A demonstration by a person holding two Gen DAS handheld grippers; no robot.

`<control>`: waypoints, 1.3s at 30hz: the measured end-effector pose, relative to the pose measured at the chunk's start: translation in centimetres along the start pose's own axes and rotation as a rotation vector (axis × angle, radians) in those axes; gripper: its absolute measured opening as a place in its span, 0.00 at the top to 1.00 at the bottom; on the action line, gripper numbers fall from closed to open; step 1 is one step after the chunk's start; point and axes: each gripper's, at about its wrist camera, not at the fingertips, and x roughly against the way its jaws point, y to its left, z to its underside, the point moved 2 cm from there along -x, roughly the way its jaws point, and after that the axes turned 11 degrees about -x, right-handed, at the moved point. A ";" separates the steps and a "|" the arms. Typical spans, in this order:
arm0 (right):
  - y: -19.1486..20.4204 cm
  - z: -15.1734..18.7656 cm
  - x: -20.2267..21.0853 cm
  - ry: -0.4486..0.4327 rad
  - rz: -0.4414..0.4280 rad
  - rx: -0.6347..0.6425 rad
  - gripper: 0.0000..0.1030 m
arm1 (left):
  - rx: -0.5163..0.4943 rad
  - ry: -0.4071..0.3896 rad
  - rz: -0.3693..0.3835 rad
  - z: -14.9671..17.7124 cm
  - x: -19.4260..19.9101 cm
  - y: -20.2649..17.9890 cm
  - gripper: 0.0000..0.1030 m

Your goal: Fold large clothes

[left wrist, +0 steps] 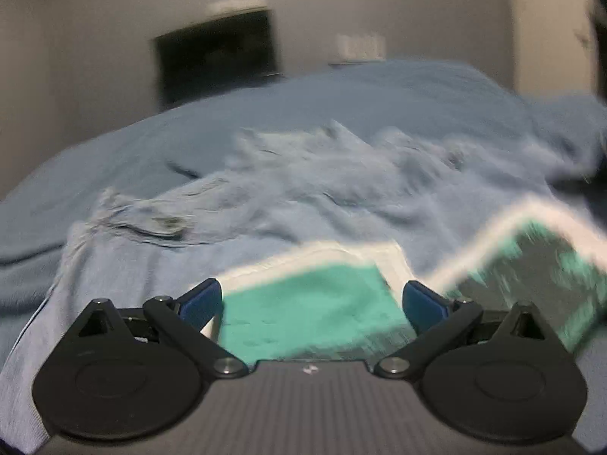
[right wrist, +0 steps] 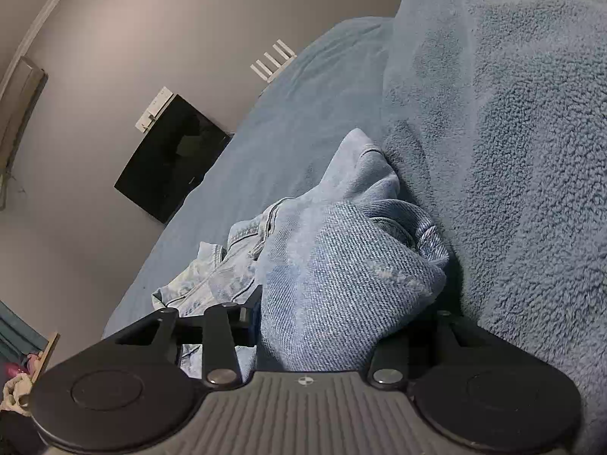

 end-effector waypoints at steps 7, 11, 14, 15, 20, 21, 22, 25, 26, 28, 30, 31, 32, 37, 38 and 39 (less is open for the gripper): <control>1.0 0.3 0.9 -0.007 0.003 0.056 0.56 | 0.014 0.039 0.057 -2.0 2.1 3.7 0.00; 2.5 0.4 1.0 -0.028 0.031 0.137 0.59 | 0.049 0.023 -0.084 -0.8 5.1 11.3 0.00; 4.9 1.3 2.0 -0.058 0.064 0.275 0.62 | 0.131 0.029 -0.242 1.7 5.8 16.4 0.00; 5.9 1.6 2.3 -0.071 0.068 0.332 0.63 | 0.213 0.029 -0.266 3.0 5.9 18.0 0.00; 13.0 4.5 3.8 -0.126 0.028 0.665 0.68 | 0.559 0.008 -0.177 6.1 5.4 22.5 0.00; 14.4 5.3 4.0 -0.129 0.014 0.722 0.69 | 0.579 -0.010 -0.171 6.0 5.4 22.8 0.00; 16.3 6.3 4.1 -0.134 0.002 0.795 0.70 | 0.585 -0.022 -0.169 6.0 5.4 23.1 0.00; 21.0 9.1 4.4 -0.139 -0.034 0.941 0.71 | 0.620 -0.038 -0.173 6.5 5.5 23.7 0.00; 22.5 10.3 4.5 -0.139 -0.051 0.990 0.72 | 0.648 -0.035 -0.164 6.7 5.4 24.1 0.00; 24.9 12.8 4.5 -0.136 -0.089 1.089 0.73 | 0.706 -0.043 -0.151 7.3 5.3 24.9 0.00; 26.8 15.9 4.6 -0.129 -0.135 1.195 0.74 | 0.775 -0.057 -0.148 7.8 5.3 26.0 0.00; 27.4 17.6 4.7 -0.123 -0.157 1.254 0.75 | 0.802 -0.059 -0.149 8.0 5.5 26.1 0.00; 27.8 19.3 4.7 -0.113 -0.181 1.315 0.75 | 0.837 -0.059 -0.148 8.3 5.5 26.6 0.00; 25.6 28.0 4.5 0.008 -0.261 1.675 0.77 | 0.915 -0.069 -0.151 9.3 5.9 28.0 0.00; 24.6 29.2 4.5 0.017 -0.265 1.731 0.77 | 0.919 -0.072 -0.152 9.5 6.2 28.3 0.00; 23.6 30.1 4.7 0.013 -0.273 1.776 0.77 | 0.923 -0.075 -0.148 9.5 6.2 28.4 0.00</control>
